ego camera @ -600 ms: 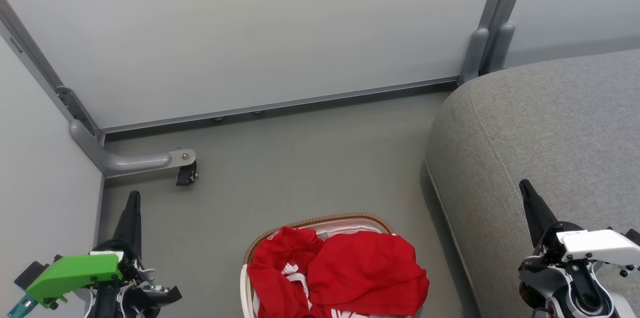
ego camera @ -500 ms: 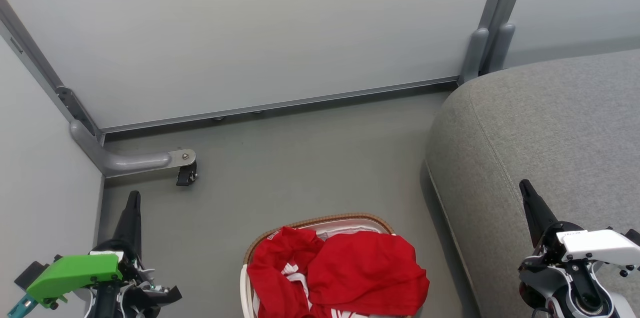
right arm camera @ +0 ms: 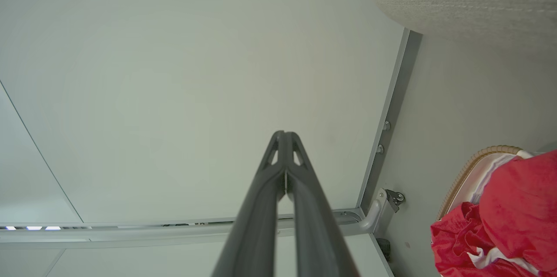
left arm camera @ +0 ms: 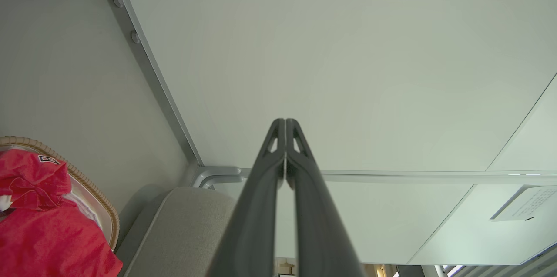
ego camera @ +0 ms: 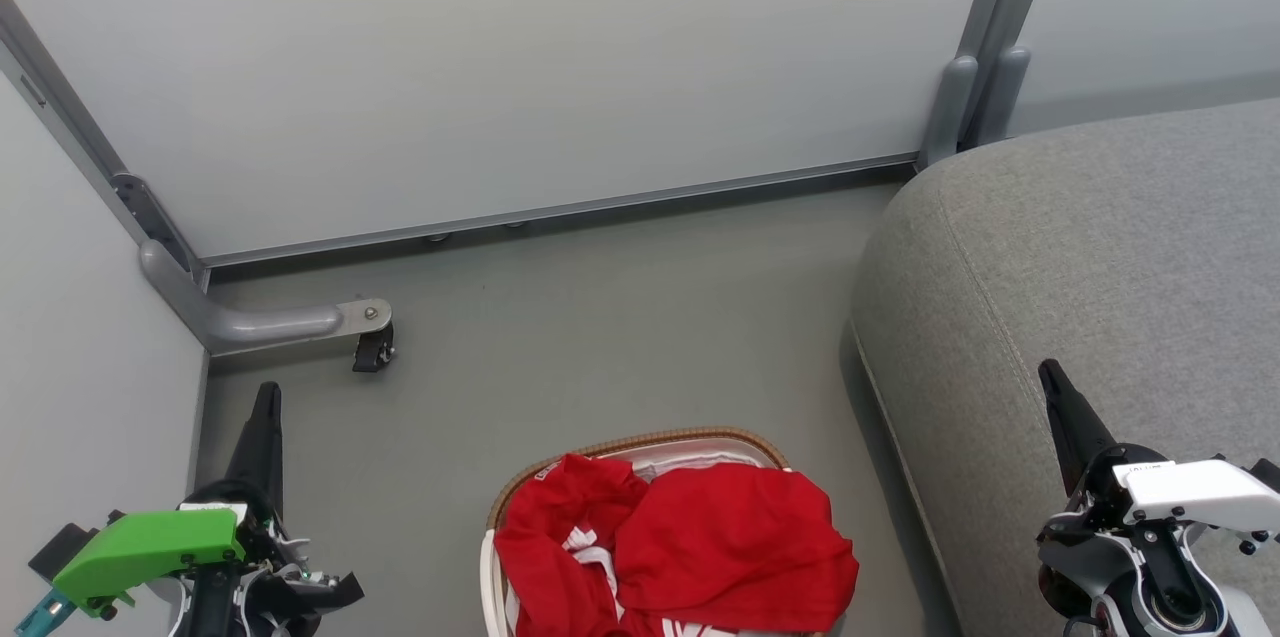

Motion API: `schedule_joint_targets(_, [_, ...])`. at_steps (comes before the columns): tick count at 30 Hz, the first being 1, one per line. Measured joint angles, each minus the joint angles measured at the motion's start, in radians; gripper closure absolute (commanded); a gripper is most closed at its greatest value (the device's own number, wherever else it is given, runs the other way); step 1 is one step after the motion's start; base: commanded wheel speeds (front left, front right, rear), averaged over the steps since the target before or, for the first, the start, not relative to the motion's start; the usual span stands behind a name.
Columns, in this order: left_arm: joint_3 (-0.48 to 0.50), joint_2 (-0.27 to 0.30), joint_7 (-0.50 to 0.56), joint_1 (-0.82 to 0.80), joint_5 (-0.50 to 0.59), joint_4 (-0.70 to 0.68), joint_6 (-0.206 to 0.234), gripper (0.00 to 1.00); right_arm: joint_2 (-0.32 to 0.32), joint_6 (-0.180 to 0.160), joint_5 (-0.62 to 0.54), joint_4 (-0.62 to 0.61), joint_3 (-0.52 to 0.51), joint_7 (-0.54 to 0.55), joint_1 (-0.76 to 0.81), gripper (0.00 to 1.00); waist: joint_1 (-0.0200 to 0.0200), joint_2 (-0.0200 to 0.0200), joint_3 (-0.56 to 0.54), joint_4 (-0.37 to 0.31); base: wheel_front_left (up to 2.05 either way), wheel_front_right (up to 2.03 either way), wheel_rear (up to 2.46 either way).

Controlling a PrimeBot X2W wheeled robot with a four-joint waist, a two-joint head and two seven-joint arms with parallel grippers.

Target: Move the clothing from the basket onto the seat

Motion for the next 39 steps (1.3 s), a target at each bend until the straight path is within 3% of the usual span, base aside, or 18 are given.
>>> schedule_joint_targets(37, [0.0,0.0,0.0,0.0,0.0,0.0,0.0,1.0,0.0,0.0,0.0,0.0,0.0,0.0,0.0,1.0,0.0,0.0,0.0,0.0,0.0,0.0,0.0])
schedule_joint_targets(38, [0.0,0.0,0.0,0.0,0.0,0.0,0.0,0.0,0.0,0.0,0.0,0.0,0.0,0.0,0.0,0.0,0.0,0.0,0.0,0.0,0.0,0.0,0.0])
schedule_joint_targets(39, [0.0,-0.001,-0.001,0.002,0.0,0.007,0.0,0.0,0.002,0.0,0.0,0.007,0.001,0.0,0.001,0.0,0.0,0.0,0.0,0.0,0.0,0.0,0.0])
